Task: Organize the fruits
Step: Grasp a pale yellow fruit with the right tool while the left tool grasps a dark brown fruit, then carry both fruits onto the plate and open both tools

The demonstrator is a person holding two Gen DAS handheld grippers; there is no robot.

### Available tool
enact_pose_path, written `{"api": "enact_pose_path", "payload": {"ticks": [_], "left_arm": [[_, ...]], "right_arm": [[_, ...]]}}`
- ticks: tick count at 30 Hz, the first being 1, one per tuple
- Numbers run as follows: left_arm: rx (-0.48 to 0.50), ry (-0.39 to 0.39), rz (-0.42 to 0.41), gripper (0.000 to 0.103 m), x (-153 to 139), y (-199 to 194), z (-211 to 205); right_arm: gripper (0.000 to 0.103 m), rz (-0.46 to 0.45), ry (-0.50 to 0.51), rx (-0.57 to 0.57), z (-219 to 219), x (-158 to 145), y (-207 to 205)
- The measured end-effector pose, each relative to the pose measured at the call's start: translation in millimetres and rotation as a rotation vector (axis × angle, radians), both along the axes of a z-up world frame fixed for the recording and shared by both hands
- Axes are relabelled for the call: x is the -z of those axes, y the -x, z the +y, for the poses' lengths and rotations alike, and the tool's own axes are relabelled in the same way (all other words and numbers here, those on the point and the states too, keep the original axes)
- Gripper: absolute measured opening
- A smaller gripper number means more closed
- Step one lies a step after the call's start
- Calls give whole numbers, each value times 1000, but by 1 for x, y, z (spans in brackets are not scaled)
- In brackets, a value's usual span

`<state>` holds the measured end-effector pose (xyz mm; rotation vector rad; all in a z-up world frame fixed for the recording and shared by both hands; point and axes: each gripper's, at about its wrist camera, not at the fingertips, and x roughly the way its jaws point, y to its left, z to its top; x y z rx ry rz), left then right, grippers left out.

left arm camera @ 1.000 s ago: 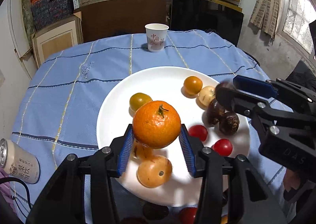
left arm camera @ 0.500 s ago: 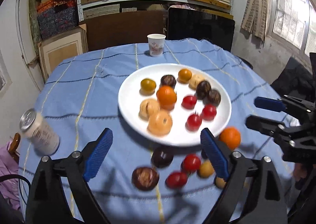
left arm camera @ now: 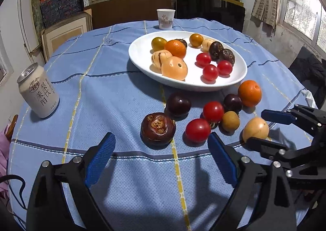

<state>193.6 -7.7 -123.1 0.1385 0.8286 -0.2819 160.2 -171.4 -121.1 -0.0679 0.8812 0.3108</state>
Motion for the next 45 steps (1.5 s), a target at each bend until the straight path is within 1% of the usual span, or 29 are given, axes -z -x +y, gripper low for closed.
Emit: {"api": "enact_pose_path", "payload": {"ticks": [1,2,5,8,10,13,14,15,16,17,18,19,21,22,24,27,31,33,39,42,45], "left_arm": [[-2,0,1,90,0,0,0],[-5,-2,3,90,1,-1,1],[-32,-12,4,90,0,-6,2],[-91,-32,6,90,1,-14,7],[-111,-38,14,90,3,-20,8],[-124,-81,17,90,8,-30,3],[-125,-96,22,87,11,-33,1],[-112,-109,33,79,15,-37,-3],[-107,-114,37,74,16,-38,-5],[-101,-126,41,64,18,-40,-8],[-94,-125,41,60,19,-40,-9],[-89,-124,37,59,19,-39,-9],[-67,-115,35,44,19,-37,-11],[-61,-122,28,42,19,-36,-13],[-58,-125,22,42,19,-34,-14],[-62,-75,22,41,14,-31,-7],[-53,-16,-32,41,-3,-17,-1],[-38,-11,-60,41,-11,-6,-4],[-2,4,-97,41,-32,10,-14],[10,6,-115,41,-44,9,-21],[20,13,-124,41,-55,4,-27]], "right_arm": [[56,-1,6,11,2,1,-3],[43,1,6,9,3,3,-3],[42,-6,23,0,5,4,1],[42,-7,9,2,-1,3,6],[42,-3,-4,0,-3,3,8],[42,-6,-12,5,-6,3,8],[42,-8,-11,3,-5,3,8],[42,-10,-12,-1,-5,3,8],[42,-13,-12,-2,-5,2,9],[42,-14,-13,-3,-5,2,9],[42,-16,-17,-4,-5,2,9],[42,-15,-21,-3,-6,2,9],[42,-11,-29,0,-7,3,8],[42,-10,-32,2,-7,3,8],[42,-16,-37,5,-8,3,9],[42,-51,-41,2,-8,-1,13],[42,-71,-54,3,-12,-6,18],[42,-68,-63,10,-17,-7,18],[42,-82,-67,46,-34,-15,16],[42,-103,-72,72,-46,-28,9],[42,-148,-68,81,-56,-48,3]]}}
